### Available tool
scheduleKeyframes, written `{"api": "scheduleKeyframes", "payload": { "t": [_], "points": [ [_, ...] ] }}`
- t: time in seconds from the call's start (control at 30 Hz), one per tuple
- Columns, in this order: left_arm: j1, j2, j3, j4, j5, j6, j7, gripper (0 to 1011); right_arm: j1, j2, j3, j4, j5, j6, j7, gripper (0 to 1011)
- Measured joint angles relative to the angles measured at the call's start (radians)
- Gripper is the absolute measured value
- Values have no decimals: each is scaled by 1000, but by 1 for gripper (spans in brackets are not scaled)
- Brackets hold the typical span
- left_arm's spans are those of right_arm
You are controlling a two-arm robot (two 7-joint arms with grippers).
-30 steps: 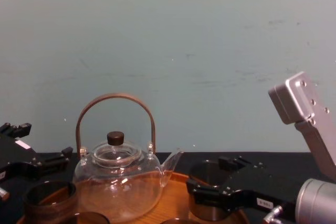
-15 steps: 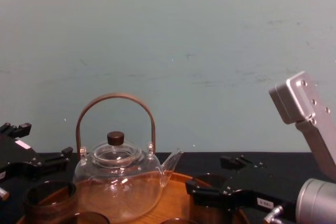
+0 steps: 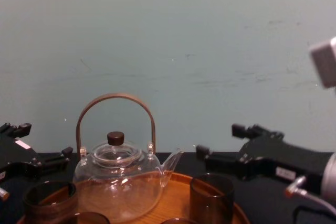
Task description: Pick up the glass from the table and place it on the tray.
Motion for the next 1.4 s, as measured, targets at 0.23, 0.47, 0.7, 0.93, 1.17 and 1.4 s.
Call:
{"api": "scheduleKeyframes", "payload": {
  "t": [0.23,0.47,0.7,0.93,1.17,1.4],
  "points": [
    [0,0,0,0,0,0,0,1002,-66,57,60,-103,34,-16,-26,1002],
    [0,0,0,0,0,0,0,1001,-130,99,145,-134,58,-33,-69,1002],
    [0,0,0,0,0,0,0,1001,-180,125,206,-136,51,-58,-96,1002],
    [0,0,0,0,0,0,0,1001,-200,120,230,-112,20,-77,-111,1003],
    [0,0,0,0,0,0,0,1001,-203,104,221,-96,5,-79,-95,1002],
    [0,0,0,0,0,0,0,1001,-197,92,216,-77,-9,-80,-90,1002]
  ]
}}
